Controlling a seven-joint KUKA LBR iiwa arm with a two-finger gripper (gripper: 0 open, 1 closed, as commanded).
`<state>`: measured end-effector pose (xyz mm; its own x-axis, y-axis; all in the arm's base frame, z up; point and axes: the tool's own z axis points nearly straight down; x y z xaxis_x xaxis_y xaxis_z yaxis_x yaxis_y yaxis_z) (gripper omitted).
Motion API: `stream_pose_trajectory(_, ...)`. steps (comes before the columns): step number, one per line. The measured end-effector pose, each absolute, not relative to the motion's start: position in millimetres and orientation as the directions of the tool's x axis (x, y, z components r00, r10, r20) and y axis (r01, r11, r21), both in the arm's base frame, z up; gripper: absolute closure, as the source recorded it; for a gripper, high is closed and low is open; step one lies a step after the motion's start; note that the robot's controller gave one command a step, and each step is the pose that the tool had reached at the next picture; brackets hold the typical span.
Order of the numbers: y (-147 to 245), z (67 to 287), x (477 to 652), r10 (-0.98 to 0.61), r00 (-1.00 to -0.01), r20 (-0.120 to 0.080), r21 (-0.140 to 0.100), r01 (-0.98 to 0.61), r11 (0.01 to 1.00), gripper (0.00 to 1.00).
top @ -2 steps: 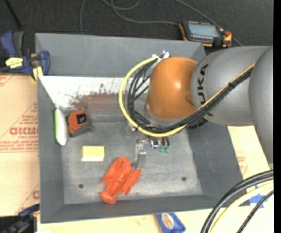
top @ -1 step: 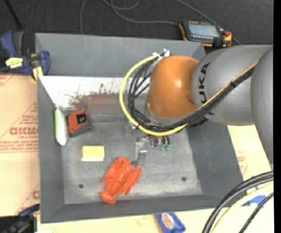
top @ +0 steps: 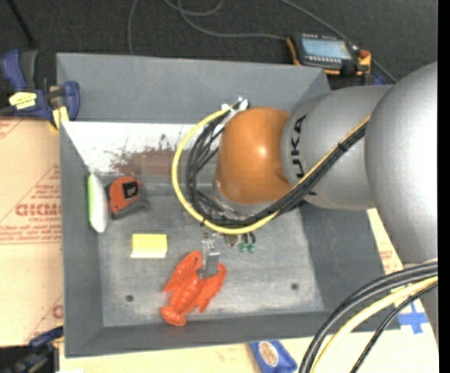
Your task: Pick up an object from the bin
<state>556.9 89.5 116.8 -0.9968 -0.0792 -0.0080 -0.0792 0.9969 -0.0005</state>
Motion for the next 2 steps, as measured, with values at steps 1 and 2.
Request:
stream_pose_trajectory(1, 92, 84, 525.2, -0.064, -0.998, -0.003, 0.001, -0.064, 0.998, 0.00)
stream_pose_trajectory(2, 40, 72, 500.9, -0.159, -0.987, 0.000, -0.001, -0.159, 0.987, 1.00)
